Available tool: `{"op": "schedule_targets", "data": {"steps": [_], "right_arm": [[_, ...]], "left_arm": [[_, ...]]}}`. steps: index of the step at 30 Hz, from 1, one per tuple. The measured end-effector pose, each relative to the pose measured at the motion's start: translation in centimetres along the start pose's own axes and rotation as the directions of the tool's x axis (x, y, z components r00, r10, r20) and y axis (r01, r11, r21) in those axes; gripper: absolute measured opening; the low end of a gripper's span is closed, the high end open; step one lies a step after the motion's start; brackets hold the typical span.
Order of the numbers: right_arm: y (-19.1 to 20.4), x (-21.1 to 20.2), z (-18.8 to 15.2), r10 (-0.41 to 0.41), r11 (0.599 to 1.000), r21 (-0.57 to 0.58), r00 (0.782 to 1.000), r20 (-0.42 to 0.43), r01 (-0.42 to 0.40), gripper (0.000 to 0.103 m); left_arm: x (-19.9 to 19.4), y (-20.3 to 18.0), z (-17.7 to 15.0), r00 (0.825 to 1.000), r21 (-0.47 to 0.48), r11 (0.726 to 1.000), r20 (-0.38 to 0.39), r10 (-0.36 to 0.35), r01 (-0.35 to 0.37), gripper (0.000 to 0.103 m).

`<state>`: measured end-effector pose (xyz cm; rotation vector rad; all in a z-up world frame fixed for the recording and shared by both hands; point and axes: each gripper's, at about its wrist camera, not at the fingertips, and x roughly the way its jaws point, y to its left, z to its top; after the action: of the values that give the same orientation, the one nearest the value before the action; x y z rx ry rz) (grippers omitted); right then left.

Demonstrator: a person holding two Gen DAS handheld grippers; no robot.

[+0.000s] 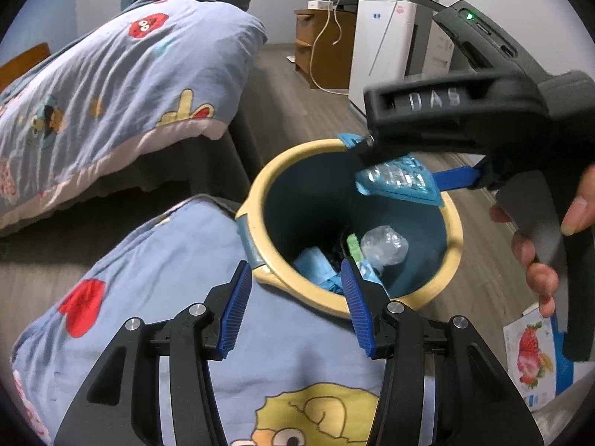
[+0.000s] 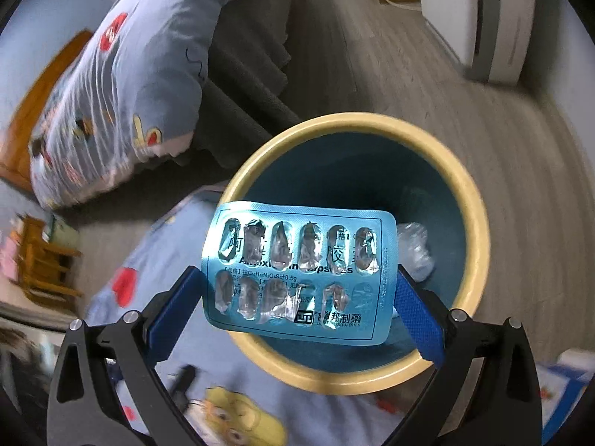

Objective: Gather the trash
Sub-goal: 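Lower the blister pack into the bin and open the right tool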

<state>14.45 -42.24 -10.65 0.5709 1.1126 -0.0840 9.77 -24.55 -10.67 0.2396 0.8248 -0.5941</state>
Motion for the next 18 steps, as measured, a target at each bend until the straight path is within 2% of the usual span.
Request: {"op": "schedule_targets", "data": {"steps": [4,8,13,18], "right_arm": [[-0.3,0.4,-0.2,0.03,0.999,0.039,0.999,-0.027,-0.029,0.097],[-1.0,0.9,-0.4,0.064,0.993,0.099,0.997,-0.049,-0.059,0.097],[-2.6,1.5,-0.7,0.173,0.957,0.247,0.983,-0.064,-0.152,0.098],[-3.1,1.7,-0.7,0.201,0.938,0.301,0.978,-0.063,-0.173,0.098]], "left_arm": [[0.2,-1.1,1.0,0.999,-0.009,0.999,0.023,-0.037,0.037,0.051],[0.6,-2.2,1.8,0.998,-0.008,0.999,0.055,-0.041,0.042,0.054],[1.5,-2.8,2.1,0.996,-0.034,0.999,0.08,-0.033,0.035,0.055],[1.7,-2.9,2.3,0.994,-0.043,0.998,0.1,-0.042,0.047,0.055]]}}
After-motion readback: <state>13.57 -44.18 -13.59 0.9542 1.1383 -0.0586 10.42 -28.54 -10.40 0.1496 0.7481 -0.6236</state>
